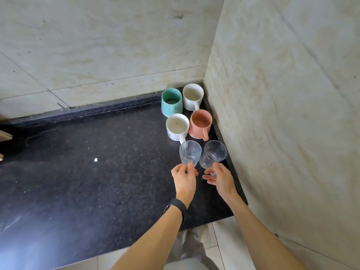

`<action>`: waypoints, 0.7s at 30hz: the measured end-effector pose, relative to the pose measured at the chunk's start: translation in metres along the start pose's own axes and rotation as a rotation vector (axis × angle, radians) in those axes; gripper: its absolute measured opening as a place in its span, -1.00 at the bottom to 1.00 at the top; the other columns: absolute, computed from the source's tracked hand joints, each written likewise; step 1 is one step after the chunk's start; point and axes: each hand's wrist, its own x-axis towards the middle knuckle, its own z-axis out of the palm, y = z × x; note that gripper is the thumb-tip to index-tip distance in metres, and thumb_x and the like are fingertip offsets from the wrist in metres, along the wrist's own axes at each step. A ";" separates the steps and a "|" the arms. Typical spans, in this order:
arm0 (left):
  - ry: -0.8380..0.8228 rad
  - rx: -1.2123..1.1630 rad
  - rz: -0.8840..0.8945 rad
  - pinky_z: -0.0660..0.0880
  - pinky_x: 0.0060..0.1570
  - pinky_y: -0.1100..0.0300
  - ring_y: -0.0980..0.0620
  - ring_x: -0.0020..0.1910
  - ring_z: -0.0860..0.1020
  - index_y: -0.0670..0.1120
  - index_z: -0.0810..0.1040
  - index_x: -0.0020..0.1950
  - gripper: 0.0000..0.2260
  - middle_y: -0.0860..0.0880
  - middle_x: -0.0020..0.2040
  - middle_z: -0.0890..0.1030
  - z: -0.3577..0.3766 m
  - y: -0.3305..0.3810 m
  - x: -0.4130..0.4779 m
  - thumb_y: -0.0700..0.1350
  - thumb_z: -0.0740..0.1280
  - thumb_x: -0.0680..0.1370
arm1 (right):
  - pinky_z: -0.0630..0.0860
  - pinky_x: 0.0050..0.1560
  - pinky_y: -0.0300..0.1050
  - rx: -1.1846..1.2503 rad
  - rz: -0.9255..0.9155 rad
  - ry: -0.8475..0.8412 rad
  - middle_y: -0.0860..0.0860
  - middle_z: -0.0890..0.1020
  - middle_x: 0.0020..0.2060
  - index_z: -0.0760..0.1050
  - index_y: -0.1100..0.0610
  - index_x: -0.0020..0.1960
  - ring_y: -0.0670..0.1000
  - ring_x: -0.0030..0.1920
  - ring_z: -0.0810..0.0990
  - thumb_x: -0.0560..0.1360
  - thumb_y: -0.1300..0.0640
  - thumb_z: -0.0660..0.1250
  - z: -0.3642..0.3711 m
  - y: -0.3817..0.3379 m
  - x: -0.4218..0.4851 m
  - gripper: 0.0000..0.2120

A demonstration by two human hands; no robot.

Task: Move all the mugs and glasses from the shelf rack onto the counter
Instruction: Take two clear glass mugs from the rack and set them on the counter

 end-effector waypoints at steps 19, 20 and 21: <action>-0.076 0.160 -0.045 0.32 -0.12 0.32 0.23 -0.11 0.47 -0.05 0.62 0.02 -0.69 0.03 0.04 0.55 0.018 -0.006 0.013 0.07 0.14 0.67 | 0.54 -0.01 -0.01 -0.185 -0.025 -0.038 0.13 0.54 0.09 0.42 0.08 -0.16 0.04 -0.09 0.72 0.59 0.12 0.08 -0.008 -0.023 0.029 -0.79; -0.077 0.174 -0.049 0.32 -0.09 0.29 0.22 -0.11 0.46 -0.05 0.62 0.02 -0.68 0.04 0.03 0.54 0.017 -0.005 0.013 0.07 0.14 0.67 | 0.54 0.00 -0.01 -0.186 -0.020 -0.030 0.12 0.55 0.10 0.41 0.06 -0.19 0.03 -0.09 0.72 0.58 0.12 0.07 -0.008 -0.025 0.029 -0.78; -0.077 0.184 -0.051 0.33 -0.05 0.26 0.21 -0.11 0.46 -0.05 0.62 0.02 -0.68 0.04 0.03 0.54 0.015 -0.005 0.013 0.07 0.14 0.67 | 0.54 0.01 -0.01 -0.188 -0.015 -0.023 0.11 0.56 0.10 0.40 0.05 -0.21 0.03 -0.10 0.72 0.57 0.13 0.07 -0.008 -0.027 0.029 -0.77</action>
